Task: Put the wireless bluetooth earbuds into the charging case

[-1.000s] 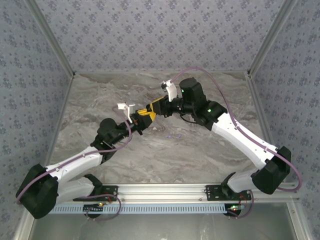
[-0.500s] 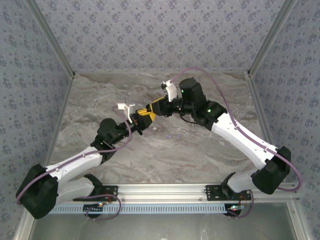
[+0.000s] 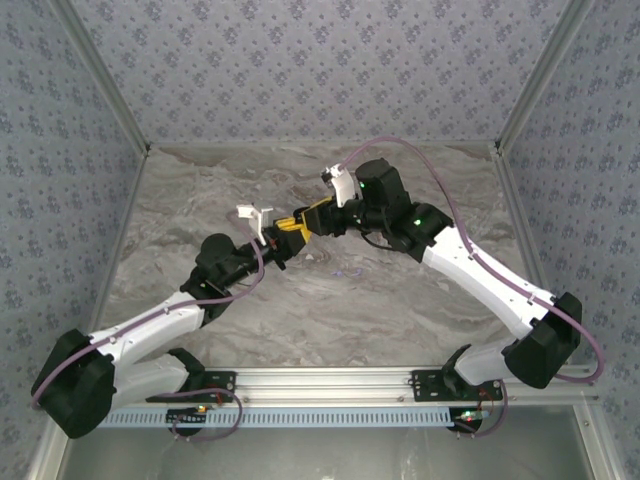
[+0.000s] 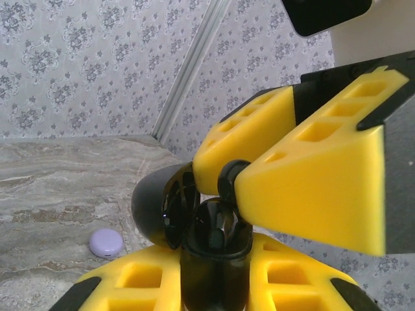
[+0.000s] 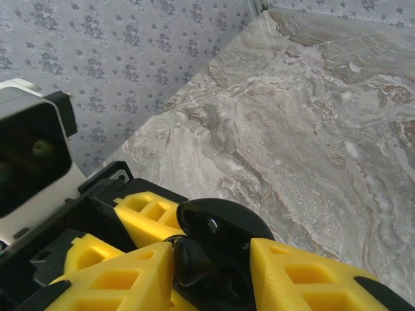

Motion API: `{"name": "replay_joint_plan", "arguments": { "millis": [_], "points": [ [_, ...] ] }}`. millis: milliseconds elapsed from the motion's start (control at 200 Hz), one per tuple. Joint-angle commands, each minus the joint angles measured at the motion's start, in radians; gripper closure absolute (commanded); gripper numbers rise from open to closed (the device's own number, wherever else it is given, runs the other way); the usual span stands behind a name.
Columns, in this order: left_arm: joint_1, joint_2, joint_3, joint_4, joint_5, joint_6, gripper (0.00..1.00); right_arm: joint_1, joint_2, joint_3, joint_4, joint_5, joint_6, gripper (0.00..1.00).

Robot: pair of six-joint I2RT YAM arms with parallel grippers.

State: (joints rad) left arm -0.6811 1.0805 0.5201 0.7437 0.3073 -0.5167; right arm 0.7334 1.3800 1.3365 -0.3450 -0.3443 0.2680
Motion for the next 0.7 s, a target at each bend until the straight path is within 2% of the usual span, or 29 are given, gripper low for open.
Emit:
{"name": "replay_joint_plan", "arguments": {
  "millis": [0, 395, 695],
  "points": [
    [-0.007, -0.024, 0.044, -0.011, 0.026, 0.029, 0.80, 0.012, -0.015, 0.039, -0.048, 0.035, -0.033, 0.63],
    [-0.008, -0.031, 0.051, -0.042, 0.045, 0.055, 0.80, 0.032, -0.025, 0.059, -0.097, 0.006, -0.094, 0.65],
    [-0.012, -0.034, 0.049, -0.056, 0.071, 0.087, 0.80, 0.034, -0.048, 0.058, -0.104, 0.051, -0.098, 0.55]
  ]
}}
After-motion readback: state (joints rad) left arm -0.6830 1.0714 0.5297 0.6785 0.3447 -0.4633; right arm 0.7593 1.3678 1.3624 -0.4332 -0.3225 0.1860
